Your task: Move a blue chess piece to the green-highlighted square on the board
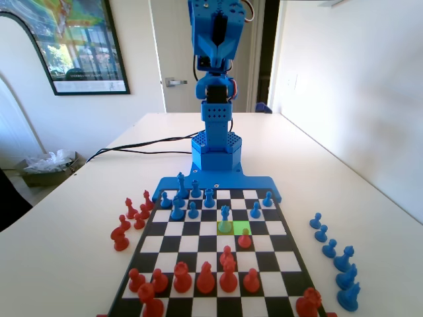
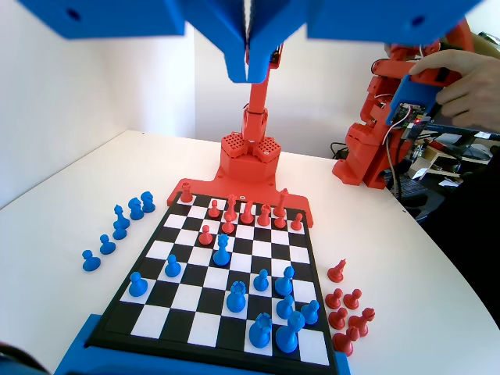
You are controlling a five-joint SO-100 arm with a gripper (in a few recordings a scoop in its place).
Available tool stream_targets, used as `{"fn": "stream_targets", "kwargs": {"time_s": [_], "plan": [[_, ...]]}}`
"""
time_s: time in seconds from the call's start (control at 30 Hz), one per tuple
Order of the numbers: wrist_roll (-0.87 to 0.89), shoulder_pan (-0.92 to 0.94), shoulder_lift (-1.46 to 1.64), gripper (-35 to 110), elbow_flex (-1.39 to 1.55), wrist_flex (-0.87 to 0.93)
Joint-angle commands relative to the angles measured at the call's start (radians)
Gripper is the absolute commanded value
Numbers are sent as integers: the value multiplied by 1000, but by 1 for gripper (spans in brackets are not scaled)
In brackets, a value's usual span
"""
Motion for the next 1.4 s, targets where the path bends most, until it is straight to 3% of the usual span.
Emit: {"fn": "stream_targets", "kwargs": {"time_s": [0.0,0.93,1.13,1.37], "plan": [[3,-11,6,1,-9,-18],[51,-17,2,1,-32,-25],[133,-41,-127,1,-167,-12],[155,-104,-433,1,-416,181]]}}
